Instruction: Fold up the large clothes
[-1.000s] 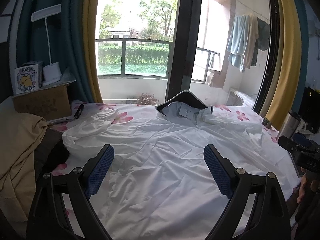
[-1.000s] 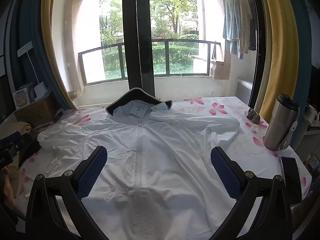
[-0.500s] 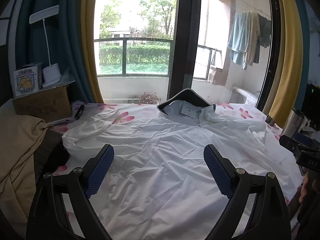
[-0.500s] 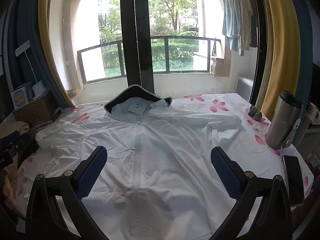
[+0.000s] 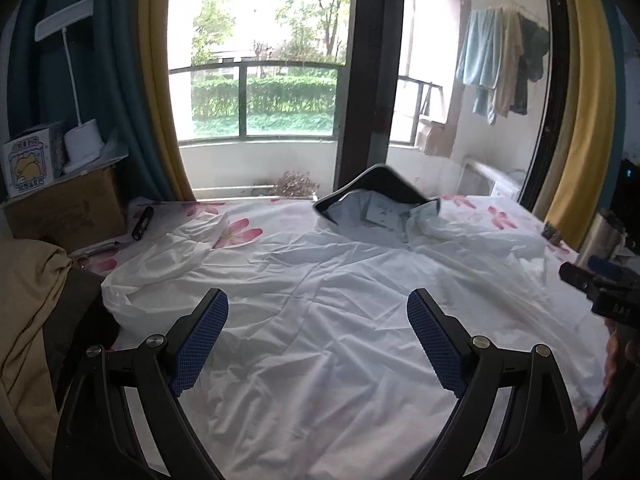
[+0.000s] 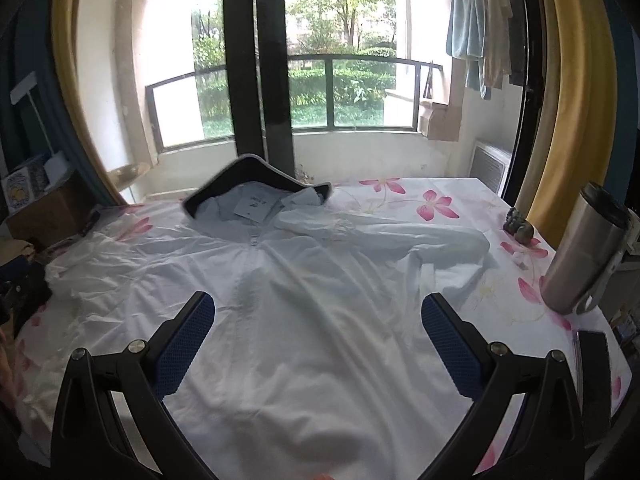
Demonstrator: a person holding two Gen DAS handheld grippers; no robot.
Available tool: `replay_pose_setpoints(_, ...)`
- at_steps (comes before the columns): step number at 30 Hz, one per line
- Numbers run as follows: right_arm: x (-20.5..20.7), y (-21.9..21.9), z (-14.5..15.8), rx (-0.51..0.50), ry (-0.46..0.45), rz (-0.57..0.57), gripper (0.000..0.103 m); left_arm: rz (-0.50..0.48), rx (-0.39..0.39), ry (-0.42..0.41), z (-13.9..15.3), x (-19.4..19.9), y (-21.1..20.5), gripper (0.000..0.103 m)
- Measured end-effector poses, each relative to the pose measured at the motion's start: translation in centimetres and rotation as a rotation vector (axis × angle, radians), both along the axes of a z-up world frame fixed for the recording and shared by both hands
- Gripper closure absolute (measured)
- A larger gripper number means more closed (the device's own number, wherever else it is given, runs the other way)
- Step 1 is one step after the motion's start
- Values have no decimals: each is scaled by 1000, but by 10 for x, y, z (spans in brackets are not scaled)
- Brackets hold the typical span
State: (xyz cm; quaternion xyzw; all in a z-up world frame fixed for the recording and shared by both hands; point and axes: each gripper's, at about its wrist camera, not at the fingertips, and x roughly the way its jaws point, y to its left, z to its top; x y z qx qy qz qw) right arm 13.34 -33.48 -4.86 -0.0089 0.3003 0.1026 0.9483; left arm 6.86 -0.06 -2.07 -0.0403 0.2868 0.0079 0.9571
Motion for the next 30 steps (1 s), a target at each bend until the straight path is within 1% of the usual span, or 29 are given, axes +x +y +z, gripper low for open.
replay_pose_setpoints(1, 8, -2, -1, -5, 7, 0, 1, -1, -3, 15, -3, 6, 1, 9)
replay_pose_setpoints(4, 31, -6, -4, -24, 20, 16, 1, -3, -21, 25, -10, 25, 6, 10)
replay_pose_setpoints(9, 69, -3, -13, -60, 52, 56, 2, 10, -15, 45, -20, 52, 11, 10)
replay_pose_setpoints(10, 78, -1, -16, -64, 60, 69, 6, 14, -10, 49, -22, 58, 12, 10)
replay_pose_setpoints(12, 93, 3, -22, -75, 79, 91, 7, 17, -7, 55, -26, 69, 15, 10)
replay_pose_setpoints(14, 111, 10, -28, -83, 101, 128, 12, 22, -7, 78, -32, 81, 17, 10)
replay_pose_setpoints(16, 125, 17, -33, -92, 118, 160, 23, 37, 5, 101, -38, 91, 20, 10)
replay_pose_setpoints(18, 139, 25, -38, -104, 131, 185, 27, 43, 2, 110, -42, 100, 22, 10)
replay_pose_setpoints(21, 160, 40, -47, -108, 158, 239, 32, 54, 3, 123, -48, 110, 27, 10)
replay_pose_setpoints(25, 180, 58, -57, -147, 168, 278, 35, 66, -1, 140, -55, 118, 34, 10)
replay_pose_setpoints(30, 198, 74, -68, -184, 177, 294, 36, 91, -24, 160, -64, 125, 43, 10)
